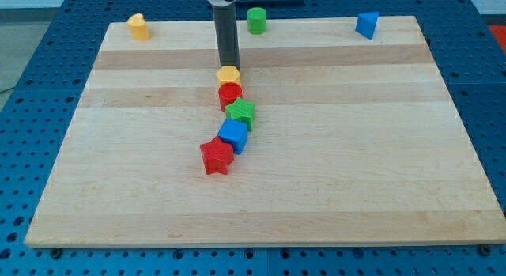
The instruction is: Point your arm to the blue triangle
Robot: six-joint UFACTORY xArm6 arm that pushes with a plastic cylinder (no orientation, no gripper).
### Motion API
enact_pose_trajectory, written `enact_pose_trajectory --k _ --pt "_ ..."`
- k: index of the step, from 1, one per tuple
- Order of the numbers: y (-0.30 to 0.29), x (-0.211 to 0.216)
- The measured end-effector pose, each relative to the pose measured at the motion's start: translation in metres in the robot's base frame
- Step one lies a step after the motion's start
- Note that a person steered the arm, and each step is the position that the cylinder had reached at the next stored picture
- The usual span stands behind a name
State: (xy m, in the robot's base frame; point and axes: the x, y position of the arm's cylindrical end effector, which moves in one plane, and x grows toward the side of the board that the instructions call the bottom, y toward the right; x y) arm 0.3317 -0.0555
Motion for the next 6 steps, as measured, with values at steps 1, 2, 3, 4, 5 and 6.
enact_pose_trajectory --k 1,2,3,4,5,6 --pt "0.0 -0.01" --pt "0.005 -0.063" --pt "0.047 -0.092" --pt "0.121 -0.096" --pt "0.173 -0.114" --pt "0.198 -0.14"
